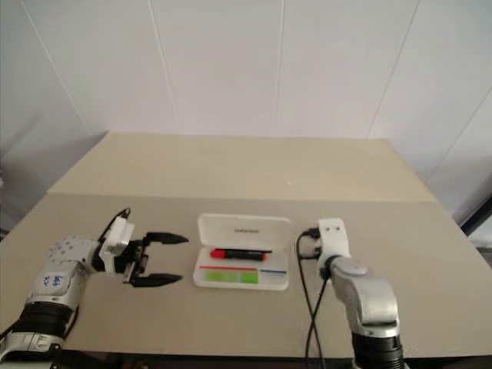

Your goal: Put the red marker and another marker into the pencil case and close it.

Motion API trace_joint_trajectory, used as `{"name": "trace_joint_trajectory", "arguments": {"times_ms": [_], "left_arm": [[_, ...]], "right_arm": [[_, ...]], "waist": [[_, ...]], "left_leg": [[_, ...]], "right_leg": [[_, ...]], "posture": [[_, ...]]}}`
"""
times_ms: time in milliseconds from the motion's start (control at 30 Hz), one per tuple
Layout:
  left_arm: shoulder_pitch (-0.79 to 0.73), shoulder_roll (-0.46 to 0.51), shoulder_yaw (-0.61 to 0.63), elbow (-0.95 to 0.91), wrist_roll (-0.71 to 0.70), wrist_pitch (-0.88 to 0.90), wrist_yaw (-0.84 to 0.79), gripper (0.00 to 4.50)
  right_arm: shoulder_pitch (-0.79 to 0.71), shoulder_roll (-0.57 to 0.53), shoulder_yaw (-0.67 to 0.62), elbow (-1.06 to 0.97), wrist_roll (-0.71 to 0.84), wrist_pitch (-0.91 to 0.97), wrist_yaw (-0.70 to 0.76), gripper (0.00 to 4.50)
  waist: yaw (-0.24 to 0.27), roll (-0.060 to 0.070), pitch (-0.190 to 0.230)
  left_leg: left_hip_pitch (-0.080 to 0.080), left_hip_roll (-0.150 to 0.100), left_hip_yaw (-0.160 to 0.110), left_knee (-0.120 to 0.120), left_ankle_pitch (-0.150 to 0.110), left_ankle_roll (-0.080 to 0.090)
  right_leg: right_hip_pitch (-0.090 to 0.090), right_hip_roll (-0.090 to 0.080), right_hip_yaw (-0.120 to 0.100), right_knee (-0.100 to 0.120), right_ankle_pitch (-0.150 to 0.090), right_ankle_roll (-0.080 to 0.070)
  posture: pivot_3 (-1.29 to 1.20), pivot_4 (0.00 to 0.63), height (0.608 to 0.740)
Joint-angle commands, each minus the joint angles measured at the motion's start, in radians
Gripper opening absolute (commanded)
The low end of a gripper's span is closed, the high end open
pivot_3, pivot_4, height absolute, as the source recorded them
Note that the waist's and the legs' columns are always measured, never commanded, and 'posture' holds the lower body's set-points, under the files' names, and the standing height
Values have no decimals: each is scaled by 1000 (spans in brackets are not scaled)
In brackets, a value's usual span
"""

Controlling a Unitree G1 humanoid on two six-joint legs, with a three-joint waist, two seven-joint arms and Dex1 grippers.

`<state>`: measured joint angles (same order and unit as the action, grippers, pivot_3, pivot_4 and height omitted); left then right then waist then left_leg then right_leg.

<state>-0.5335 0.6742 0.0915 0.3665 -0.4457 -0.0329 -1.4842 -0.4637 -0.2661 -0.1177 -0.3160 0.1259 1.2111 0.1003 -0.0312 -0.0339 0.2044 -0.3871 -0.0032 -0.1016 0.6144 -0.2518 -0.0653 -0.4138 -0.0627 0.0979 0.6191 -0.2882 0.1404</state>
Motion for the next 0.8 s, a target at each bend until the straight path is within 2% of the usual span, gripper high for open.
{"name": "trace_joint_trajectory", "arguments": {"times_ms": [33,300,333,500,667,800], "left_arm": [[-3,0,13,-29,-12,-6,5,4500],[-3,6,17,-31,-13,-5,8,4500],[-2,8,19,-32,-13,-4,8,4500],[0,15,24,-36,-15,1,10,4500],[-2,14,26,-36,-13,2,9,4500],[-7,11,23,-37,-13,5,12,4500]], "right_arm": [[-42,-36,-16,35,-2,-103,24,373],[-80,-83,-6,138,4,-262,76,373],[-80,-86,-5,141,12,-264,89,1097],[-77,-143,43,141,23,-324,191,2627],[-96,-291,137,194,21,-432,390,4344],[-162,-406,205,311,6,-535,567,4431]], "waist": [[0,0,0],[-12,1,0],[-12,1,0],[-13,1,1],[-13,2,1],[-17,2,2]], "left_leg": [[0,0,0,0,0,0],[0,1,0,-1,0,0],[0,1,0,-1,0,0],[0,1,0,-1,0,0],[0,0,0,-1,0,0],[0,0,1,-1,0,0]], "right_leg": [[0,0,0,0,0,0],[-1,1,0,0,0,0],[-1,1,0,0,0,0],[-1,1,0,0,0,0],[0,1,0,-1,0,0],[0,1,0,-1,0,0]], "posture": [[0,150,740],[0,150,740],[0,150,740],[0,150,740],[0,150,740],[0,150,740]]}}
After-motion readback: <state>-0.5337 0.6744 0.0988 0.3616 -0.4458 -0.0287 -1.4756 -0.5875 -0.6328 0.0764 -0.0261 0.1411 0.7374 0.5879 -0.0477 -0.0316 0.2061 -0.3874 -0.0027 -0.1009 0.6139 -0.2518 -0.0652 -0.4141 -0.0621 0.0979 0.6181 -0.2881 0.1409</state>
